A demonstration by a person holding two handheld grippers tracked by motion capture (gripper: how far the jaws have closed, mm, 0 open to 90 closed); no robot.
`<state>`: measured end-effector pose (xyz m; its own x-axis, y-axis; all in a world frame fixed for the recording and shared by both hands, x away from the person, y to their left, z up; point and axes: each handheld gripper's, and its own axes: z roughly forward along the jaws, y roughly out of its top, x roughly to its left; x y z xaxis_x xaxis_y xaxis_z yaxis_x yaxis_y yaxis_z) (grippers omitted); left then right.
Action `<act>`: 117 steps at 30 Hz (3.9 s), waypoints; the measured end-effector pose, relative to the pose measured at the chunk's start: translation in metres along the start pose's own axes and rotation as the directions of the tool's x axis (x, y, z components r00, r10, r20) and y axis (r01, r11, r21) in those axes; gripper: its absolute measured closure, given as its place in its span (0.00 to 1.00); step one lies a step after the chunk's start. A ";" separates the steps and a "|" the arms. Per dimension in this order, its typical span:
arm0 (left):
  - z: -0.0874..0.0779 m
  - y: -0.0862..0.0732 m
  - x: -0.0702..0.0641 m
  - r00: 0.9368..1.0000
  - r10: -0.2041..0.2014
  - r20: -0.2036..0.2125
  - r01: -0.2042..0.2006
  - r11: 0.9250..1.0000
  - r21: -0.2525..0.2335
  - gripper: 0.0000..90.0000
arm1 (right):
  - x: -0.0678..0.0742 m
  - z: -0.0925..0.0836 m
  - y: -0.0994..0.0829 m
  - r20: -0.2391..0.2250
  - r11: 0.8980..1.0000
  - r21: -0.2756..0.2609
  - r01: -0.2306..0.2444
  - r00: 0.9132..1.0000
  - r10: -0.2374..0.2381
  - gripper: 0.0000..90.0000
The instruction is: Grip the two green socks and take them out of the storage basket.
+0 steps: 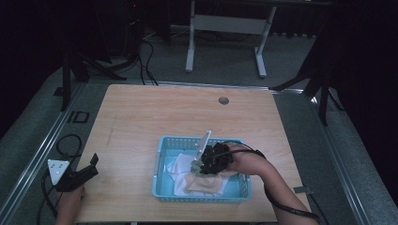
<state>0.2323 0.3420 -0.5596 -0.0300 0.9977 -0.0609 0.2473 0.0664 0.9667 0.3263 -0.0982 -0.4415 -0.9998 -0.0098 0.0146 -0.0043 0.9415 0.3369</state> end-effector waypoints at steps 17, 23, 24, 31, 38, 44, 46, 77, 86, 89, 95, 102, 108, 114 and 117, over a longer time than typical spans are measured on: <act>0.000 0.000 0.000 1.000 0.001 0.000 -0.001 1.000 0.001 0.01 | -0.001 -0.055 -0.001 0.074 0.996 -0.085 0.001 0.997 0.005 0.93; 0.000 0.000 0.000 1.000 0.002 -0.002 -0.002 1.000 0.001 0.01 | -0.001 -0.072 -0.012 0.107 0.995 -0.096 -0.012 0.994 0.022 0.93; 0.000 0.000 0.000 1.000 0.002 -0.002 -0.002 1.000 0.002 0.01 | -0.001 -0.075 -0.014 0.112 0.995 -0.094 -0.016 0.993 0.026 0.93; 0.000 0.000 0.000 1.000 0.003 -0.003 -0.003 1.000 0.002 0.01 | -0.002 -0.094 -0.039 0.149 0.994 -0.095 -0.062 0.986 0.076 0.93; 0.000 0.000 -0.001 1.000 0.004 -0.004 -0.004 1.000 0.004 0.01 | -0.002 -0.111 -0.078 0.189 0.987 -0.092 -0.128 0.971 0.144 0.93; 0.001 0.000 -0.001 1.000 0.007 -0.006 -0.007 1.000 0.006 0.00 | 0.001 -0.120 -0.115 0.209 0.974 -0.121 -0.191 0.954 0.213 0.93; 0.001 0.000 -0.001 1.000 0.007 -0.007 -0.007 1.000 0.006 0.00 | 0.002 -0.123 -0.127 0.215 0.968 -0.128 -0.215 0.947 0.239 0.93; 0.001 0.000 -0.002 1.000 0.011 -0.004 -0.011 1.000 0.005 0.00 | 0.023 -0.017 -0.234 0.100 0.906 -0.081 -0.415 0.901 0.421 0.93; 0.001 -0.001 -0.002 1.000 0.012 -0.004 -0.012 1.000 0.008 0.01 | 0.022 -0.014 -0.233 0.081 0.910 -0.058 -0.411 0.907 0.414 0.78; 0.001 -0.001 -0.002 1.000 0.011 -0.005 -0.011 1.000 0.008 0.01 | 0.020 -0.025 -0.229 0.098 0.913 -0.069 -0.402 0.908 0.407 0.73; 0.001 0.000 -0.002 1.000 0.012 -0.005 -0.012 1.000 0.011 0.00 | 0.015 -0.053 -0.213 0.131 0.929 -0.102 -0.356 0.921 0.368 0.69; 0.001 0.000 -0.002 1.000 0.012 -0.003 -0.012 1.000 0.011 0.01 | 0.002 -0.074 -0.181 0.179 0.947 -0.120 -0.298 0.932 0.316 0.68; 0.001 0.000 -0.002 1.000 0.009 -0.003 -0.009 1.000 0.009 0.01 | -0.010 -0.078 -0.153 0.184 0.957 -0.115 -0.266 0.941 0.284 0.68; 0.001 0.000 -0.001 1.000 0.006 0.000 -0.006 1.000 0.007 0.01 | -0.025 -0.073 -0.129 0.169 0.965 -0.100 -0.241 0.952 0.255 0.67; 0.001 0.000 -0.001 1.000 0.005 0.002 -0.005 1.000 0.007 0.01 | -0.030 -0.069 -0.119 0.162 0.969 -0.087 -0.232 0.956 0.243 0.67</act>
<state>0.2329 0.3406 -0.5601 -0.0270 0.9980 -0.0565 0.2546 0.0615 0.9651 0.3580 -0.2332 -0.4175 -0.9601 0.2740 -0.0564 0.2288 0.8853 0.4048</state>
